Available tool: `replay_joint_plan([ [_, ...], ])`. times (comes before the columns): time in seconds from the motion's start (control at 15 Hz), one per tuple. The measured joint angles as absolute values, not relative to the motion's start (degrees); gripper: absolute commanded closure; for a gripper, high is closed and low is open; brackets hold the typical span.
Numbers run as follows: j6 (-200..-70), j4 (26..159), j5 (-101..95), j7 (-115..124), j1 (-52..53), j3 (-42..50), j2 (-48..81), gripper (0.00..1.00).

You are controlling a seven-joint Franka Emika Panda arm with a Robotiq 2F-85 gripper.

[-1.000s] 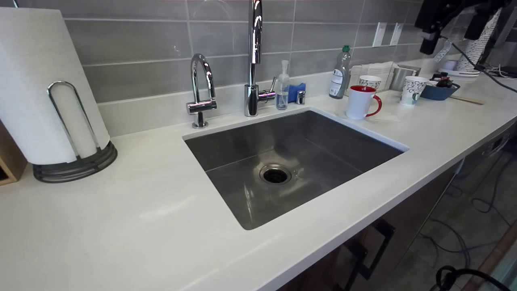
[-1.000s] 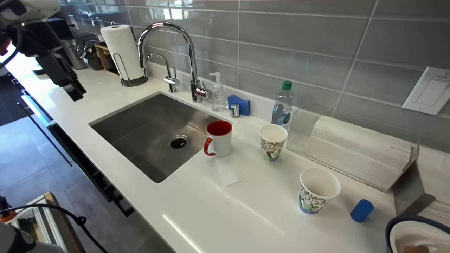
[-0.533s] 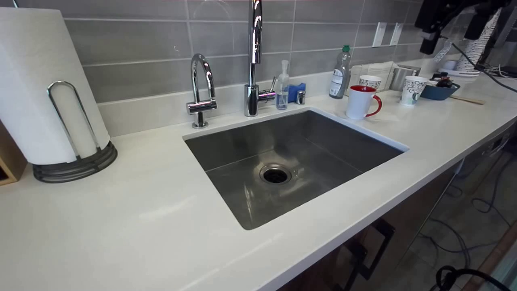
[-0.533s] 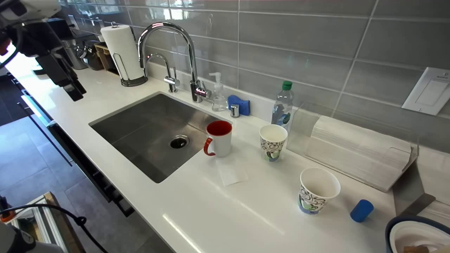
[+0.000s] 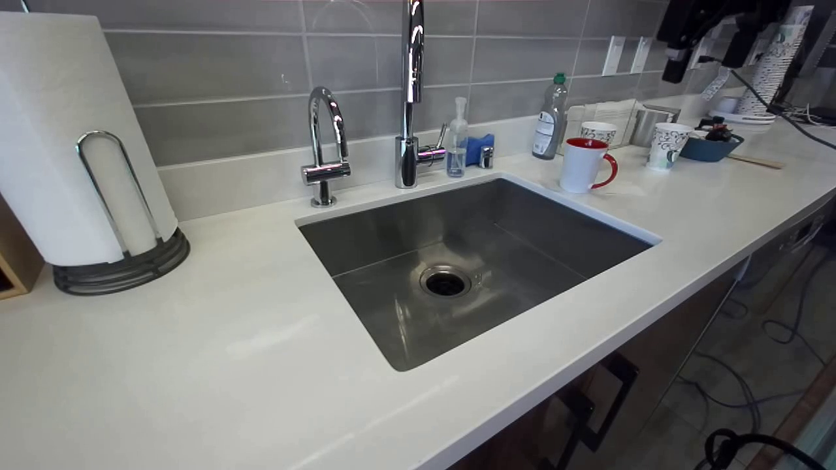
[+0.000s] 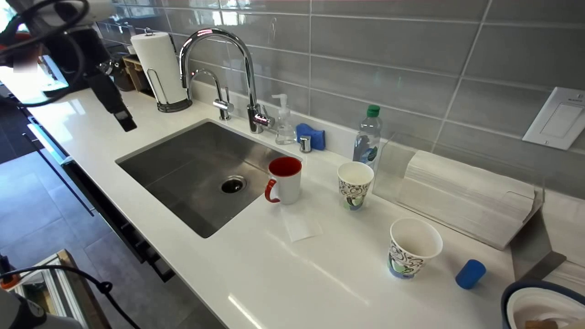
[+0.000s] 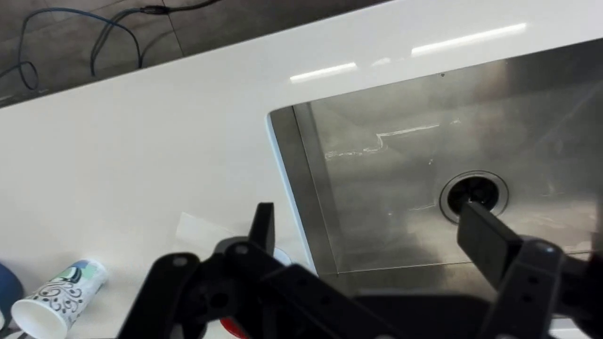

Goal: Put the white and red mug in the sink.

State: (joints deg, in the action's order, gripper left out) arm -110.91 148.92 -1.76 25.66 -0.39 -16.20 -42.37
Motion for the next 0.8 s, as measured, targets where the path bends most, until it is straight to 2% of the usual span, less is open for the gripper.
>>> replay_joint_plan([
  [0.8, -116.8, 138.2, -5.7, -1.2, -3.0, 3.9, -20.9, 0.00],
])
